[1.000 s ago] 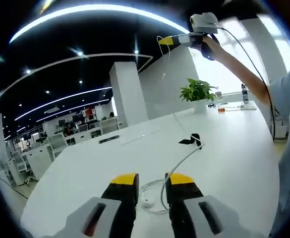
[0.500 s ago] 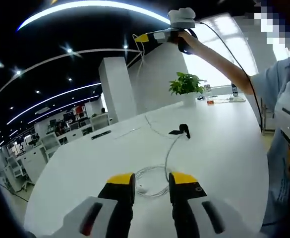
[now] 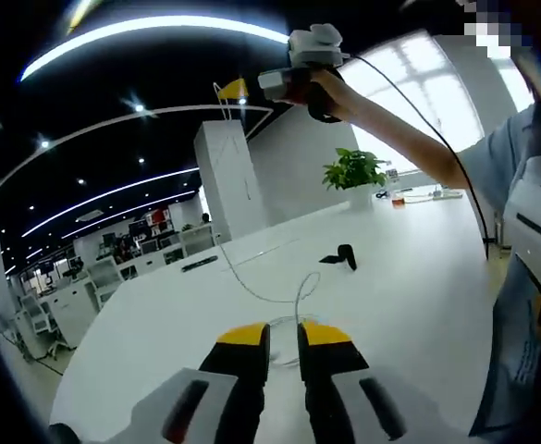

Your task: Peel open the Velcro strap on the desktop, arrange the wired earphones neatly onto it, and close the Velcro strap to secure them.

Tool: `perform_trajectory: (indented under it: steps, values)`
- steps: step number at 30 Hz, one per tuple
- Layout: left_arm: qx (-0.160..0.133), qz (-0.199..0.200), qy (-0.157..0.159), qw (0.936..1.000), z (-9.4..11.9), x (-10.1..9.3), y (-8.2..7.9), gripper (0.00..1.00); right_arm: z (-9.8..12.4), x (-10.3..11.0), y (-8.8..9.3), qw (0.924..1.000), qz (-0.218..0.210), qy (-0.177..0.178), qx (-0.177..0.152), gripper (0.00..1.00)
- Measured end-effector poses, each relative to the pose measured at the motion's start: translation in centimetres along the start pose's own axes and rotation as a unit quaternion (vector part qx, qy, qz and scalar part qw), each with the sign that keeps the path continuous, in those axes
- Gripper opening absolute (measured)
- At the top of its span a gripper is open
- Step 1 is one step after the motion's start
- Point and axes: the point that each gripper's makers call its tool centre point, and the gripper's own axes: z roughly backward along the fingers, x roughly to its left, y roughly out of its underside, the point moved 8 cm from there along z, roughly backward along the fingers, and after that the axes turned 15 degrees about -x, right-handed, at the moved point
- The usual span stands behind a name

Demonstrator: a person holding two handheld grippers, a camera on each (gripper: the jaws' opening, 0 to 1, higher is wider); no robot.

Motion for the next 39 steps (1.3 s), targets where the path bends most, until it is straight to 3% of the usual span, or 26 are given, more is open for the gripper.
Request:
perform_trajectory:
  steps: [8,12,14,18,23,25,33,39]
  values:
    - [0.007,-0.002,0.014,0.9999,-0.1,-1.3,0.6,0.16,0.4,3.6,-2.1,0.997,-0.04,-0.064,-0.016,0.03]
    - [-0.001,-0.014,0.005,0.9999,-0.5,-1.4,0.3,0.16,0.2,5.0,-1.9,0.9948,-0.053,-0.087,-0.011,0.03]
    - [-0.002,-0.024,-0.004,0.9997,-0.7,-1.2,0.1,0.16,0.1,5.4,-1.6,0.9931,-0.065,-0.097,-0.006,0.03]
    - [0.0,-0.05,-0.032,0.9982,-0.7,-0.3,-0.1,0.16,0.0,5.6,-0.5,0.9946,-0.04,-0.094,0.018,0.03]
    - [-0.001,-0.035,-0.047,0.9983,-0.8,1.1,0.1,0.16,0.1,5.7,1.7,0.9944,-0.028,-0.094,0.04,0.03]
    - [-0.004,-0.032,-0.055,0.998,-1.0,1.6,0.1,0.16,0.3,5.5,2.8,0.9923,-0.02,-0.104,0.063,0.03]
    - [-0.004,-0.024,-0.067,0.9974,-2.7,2.0,0.5,0.17,2.1,5.6,3.6,0.9859,-0.013,-0.13,0.105,0.03]
    - [0.011,-0.017,-0.066,0.9976,-3.6,1.9,1.2,0.17,4.6,7.1,3.9,0.9719,-0.092,-0.17,0.134,0.03]
